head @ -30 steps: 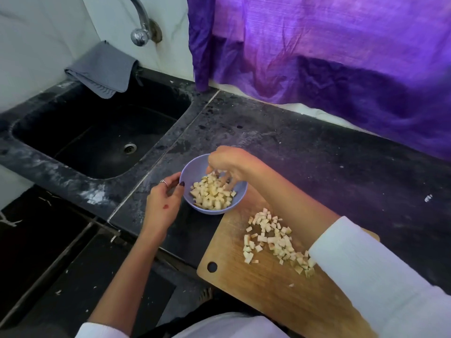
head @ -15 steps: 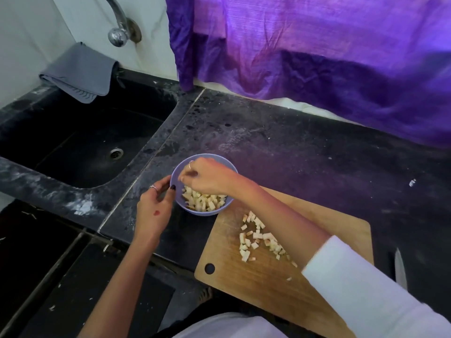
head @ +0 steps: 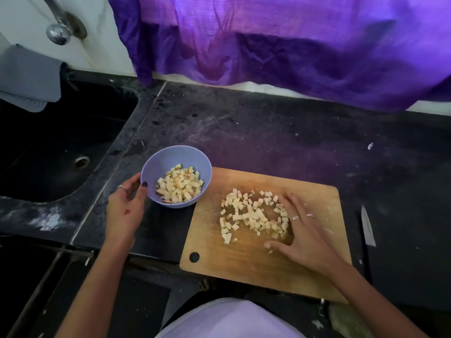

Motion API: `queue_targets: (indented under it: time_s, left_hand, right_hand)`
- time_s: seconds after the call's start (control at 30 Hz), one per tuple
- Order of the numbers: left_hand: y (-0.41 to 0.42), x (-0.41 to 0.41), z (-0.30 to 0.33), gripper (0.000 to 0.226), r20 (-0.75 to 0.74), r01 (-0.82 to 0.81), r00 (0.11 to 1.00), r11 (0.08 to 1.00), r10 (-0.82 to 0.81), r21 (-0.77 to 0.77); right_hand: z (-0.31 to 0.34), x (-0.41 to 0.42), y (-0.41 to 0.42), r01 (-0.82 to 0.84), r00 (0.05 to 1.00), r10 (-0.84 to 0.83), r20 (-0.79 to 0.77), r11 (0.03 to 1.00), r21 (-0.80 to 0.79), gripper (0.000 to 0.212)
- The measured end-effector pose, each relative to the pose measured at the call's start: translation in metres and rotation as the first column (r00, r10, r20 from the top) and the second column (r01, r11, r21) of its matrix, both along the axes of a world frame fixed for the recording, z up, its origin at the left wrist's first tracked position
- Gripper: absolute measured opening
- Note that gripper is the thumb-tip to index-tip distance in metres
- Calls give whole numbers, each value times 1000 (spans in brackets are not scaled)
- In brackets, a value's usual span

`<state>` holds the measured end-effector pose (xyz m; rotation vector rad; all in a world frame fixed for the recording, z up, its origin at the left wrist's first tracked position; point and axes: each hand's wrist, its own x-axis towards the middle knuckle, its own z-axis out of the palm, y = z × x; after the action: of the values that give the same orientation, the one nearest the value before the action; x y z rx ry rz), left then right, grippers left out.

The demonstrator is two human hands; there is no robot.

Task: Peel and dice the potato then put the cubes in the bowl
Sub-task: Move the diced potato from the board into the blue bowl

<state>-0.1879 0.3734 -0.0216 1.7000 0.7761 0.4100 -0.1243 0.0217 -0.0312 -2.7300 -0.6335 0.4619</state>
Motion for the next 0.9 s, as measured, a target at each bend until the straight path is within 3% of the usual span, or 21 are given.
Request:
queue_targets:
  time_s: [0.1, 0.23, 0.37, 0.43, 0.6, 0.77, 0.9]
  left_hand:
    - [0, 1, 0, 34, -6, -8, 1000, 1000, 8, -11]
    - [1, 2, 1, 34, -21, 3, 1000, 1000, -3, 13]
    - [2, 1, 1, 34, -31, 9, 1000, 1000, -8, 23]
    - [1, 0, 2, 33, -30, 8, 1000, 1000, -7, 18]
    - [-4, 1, 3, 32, -19, -34, 999, 999, 34, 2]
    - [-3, 1, 3, 33, -21, -30, 999, 1000, 30, -6]
    - [-1, 0, 2, 34, -28, -8, 1000, 1000, 8, -4]
  right_hand:
    - [-7, 9, 27, -43, 998, 41, 53, 999, 30, 112]
    - [-1, 28, 68, -273, 960, 265, 89, 957, 94, 96]
    - [-3, 31, 87, -480, 873, 473, 121, 877, 33, 79]
    - [-4, 26, 84, -518, 849, 513, 126, 855, 8, 80]
    - [-6, 2, 71, -507, 827, 506, 246, 860, -63, 90]
    - [-13, -6, 95, -400, 856, 384, 347, 916, -26, 50]
    - [-21, 0, 102, -413, 813, 349, 466, 910, 40, 36]
